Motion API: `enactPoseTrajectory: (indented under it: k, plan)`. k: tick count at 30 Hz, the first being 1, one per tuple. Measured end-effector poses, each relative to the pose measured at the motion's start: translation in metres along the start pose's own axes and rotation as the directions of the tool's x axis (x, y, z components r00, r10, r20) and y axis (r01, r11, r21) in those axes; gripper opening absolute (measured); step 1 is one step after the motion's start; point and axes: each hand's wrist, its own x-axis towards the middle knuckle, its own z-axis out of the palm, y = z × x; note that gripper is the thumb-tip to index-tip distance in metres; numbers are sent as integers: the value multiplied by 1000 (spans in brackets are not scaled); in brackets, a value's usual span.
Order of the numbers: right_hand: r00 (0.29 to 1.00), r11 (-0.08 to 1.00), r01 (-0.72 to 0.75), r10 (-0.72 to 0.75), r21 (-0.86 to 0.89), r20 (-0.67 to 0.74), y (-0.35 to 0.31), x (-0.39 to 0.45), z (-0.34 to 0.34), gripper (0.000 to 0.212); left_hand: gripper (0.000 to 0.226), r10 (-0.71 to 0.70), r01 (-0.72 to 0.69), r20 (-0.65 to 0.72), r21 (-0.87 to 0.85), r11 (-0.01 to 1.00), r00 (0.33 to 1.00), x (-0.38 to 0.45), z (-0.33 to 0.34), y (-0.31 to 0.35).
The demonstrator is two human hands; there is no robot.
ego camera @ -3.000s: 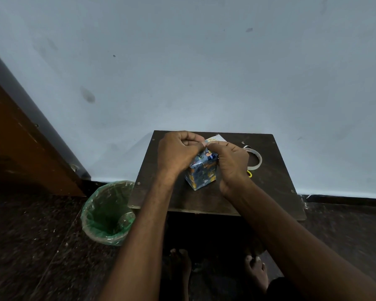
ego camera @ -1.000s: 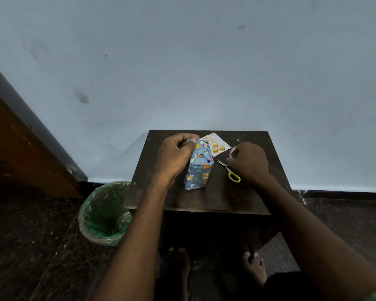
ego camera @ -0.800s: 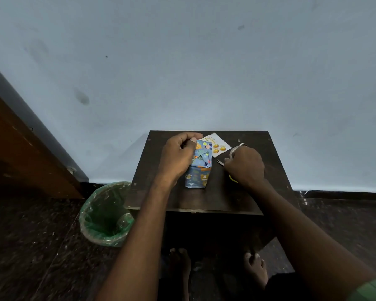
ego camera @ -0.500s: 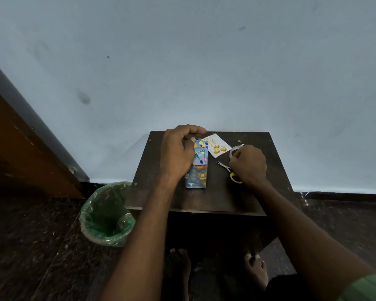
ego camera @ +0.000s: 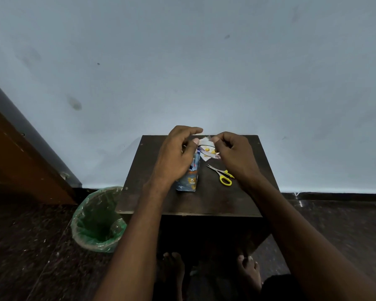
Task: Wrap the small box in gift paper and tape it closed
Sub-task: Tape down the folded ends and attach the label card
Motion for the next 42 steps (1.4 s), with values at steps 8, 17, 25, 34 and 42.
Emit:
enactPoseTrajectory:
  k: [8,17,25,34,42]
  plan:
    - [982,970,177,-185,-165,-35,-7,-3,-5,19,16,-75,83,59,-142,986,995,1,4,10]
    - [971,940,229,-237,-254,-2,-9,-2,-11,38,10,-186,192,47,-244,951,981,2,5,8]
    - [989,992,120,-115,-48,96,-11,-3,-13,53,16,-267,267,43,-311,912,963,3,5,8]
    - [954,983,-36,-19,177,298,-3,-3,-14,19,15,-297,288,34,-378,880,954,4,5,10]
    - [981,998,38,-47,49,190,3,-5,-3,18,12,-382,331,8,-517,789,924,3,4,22]
